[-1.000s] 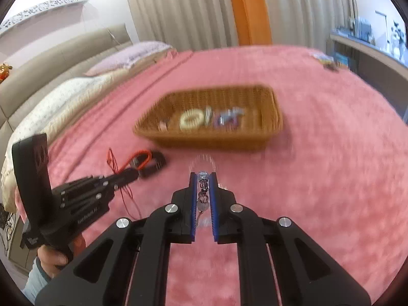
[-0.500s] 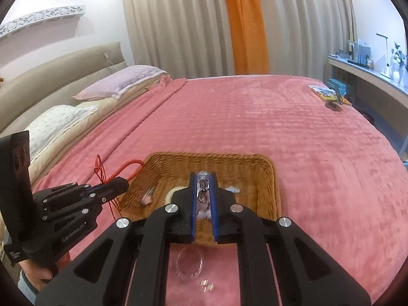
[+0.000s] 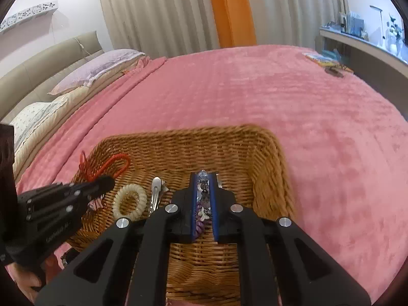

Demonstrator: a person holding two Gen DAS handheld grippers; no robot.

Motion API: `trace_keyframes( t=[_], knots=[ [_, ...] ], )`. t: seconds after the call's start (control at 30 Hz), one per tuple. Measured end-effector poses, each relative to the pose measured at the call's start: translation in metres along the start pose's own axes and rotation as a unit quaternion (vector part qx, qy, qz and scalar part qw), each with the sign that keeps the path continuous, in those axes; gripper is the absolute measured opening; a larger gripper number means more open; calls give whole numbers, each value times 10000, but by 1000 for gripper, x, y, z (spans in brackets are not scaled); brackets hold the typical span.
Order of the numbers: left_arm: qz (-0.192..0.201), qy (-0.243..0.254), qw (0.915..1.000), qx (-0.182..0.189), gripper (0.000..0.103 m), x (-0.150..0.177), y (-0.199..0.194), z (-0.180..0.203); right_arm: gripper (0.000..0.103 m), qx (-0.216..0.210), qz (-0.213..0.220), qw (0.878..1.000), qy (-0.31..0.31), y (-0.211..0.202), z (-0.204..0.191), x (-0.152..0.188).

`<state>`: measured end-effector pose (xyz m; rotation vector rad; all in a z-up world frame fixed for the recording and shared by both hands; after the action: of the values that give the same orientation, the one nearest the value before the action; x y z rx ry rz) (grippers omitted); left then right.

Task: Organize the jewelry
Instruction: 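Carry red cord and crystal charm into the wicker basket and open both tools, then grasp the black smartwatch with left tool while right grasps crystal bead bracelet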

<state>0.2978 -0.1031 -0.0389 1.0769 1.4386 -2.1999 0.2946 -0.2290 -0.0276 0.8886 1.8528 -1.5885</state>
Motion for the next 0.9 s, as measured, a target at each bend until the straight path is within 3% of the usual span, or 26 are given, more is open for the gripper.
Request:
trace_keyframes(
  t=[0.03, 0.1, 0.13, 0.17, 0.2, 0.27, 0.43, 0.67, 0.9],
  knots=[
    [5, -15, 10000, -46, 6, -1, 1, -2, 8, -12, -28, 10000, 27, 3, 2, 2],
    [-19, -14, 10000, -76, 26, -3, 3, -3, 8, -47, -94, 9999, 76, 6, 4, 5],
    [-7, -32, 10000, -93, 44, -3, 2, -4, 9, -109, -138, 9998, 123, 7, 5, 6],
    [72, -54, 9999, -126, 47, -3, -3, -6, 15, -161, -168, 9996, 169, 7, 6, 7],
    [124, -55, 9998, -121, 48, -4, -7, -5, 27, -216, -173, 9993, 240, 5, 8, 7],
    [234, -101, 9997, -39, 48, -5, -21, -4, 38, -284, 46, 9990, 335, -7, 11, 3],
    [919, -182, 9956, 99, 50, -7, -87, 0, 38, -267, 473, 9982, 266, -51, 9, 1],
    [1385, -385, 9893, 259, 50, 22, -163, -2, 38, -158, 773, 9964, -295, -117, -18, 32],
    [1046, -783, 9910, 286, 50, 74, -166, -17, 38, -116, 271, 9976, -628, -118, -31, 86]
  ],
)
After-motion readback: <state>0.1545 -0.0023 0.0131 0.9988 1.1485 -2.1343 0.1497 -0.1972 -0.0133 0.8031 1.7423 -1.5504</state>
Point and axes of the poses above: each gripper's, at about its wrist camera, not at the fingertips, and y roughly the way its jaws point, z to its right, x to its underside, the point moved 8 cm from there along y, roughly the way its jaws point, and after that the axes turned 7 degrees about x, right-handed, at the moved point
